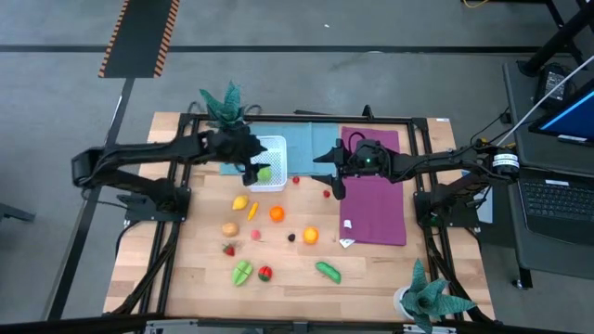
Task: Pick and placing Produce into tupperware
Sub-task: Put the red cherry into the white basket
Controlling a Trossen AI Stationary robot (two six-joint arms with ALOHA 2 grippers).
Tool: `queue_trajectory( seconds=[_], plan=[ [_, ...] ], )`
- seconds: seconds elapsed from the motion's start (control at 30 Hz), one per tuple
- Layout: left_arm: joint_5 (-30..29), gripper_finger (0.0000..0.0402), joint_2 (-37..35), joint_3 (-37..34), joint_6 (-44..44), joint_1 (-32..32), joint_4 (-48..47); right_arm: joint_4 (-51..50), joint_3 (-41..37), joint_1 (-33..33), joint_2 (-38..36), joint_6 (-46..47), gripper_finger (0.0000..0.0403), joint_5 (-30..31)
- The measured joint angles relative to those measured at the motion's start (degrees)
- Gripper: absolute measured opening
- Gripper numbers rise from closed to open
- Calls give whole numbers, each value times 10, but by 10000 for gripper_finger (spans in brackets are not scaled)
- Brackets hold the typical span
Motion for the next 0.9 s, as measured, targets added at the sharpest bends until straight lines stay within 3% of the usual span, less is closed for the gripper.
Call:
queue_trajectory(
  seconds=[0.2, 0.53, 0.9],
  plan=[
    [1, 244, -122, -119, -29, -31, 109, -21, 0, 1, 12, 12, 278, 0],
    [1, 244, -289, -283, -63, -78, 254, -12, 7, 9, 126, -6, 278, 0],
    [0, 244, -334, -346, -105, -84, 285, -16, 97, 10, 228, -88, 278, 23]
  ],
)
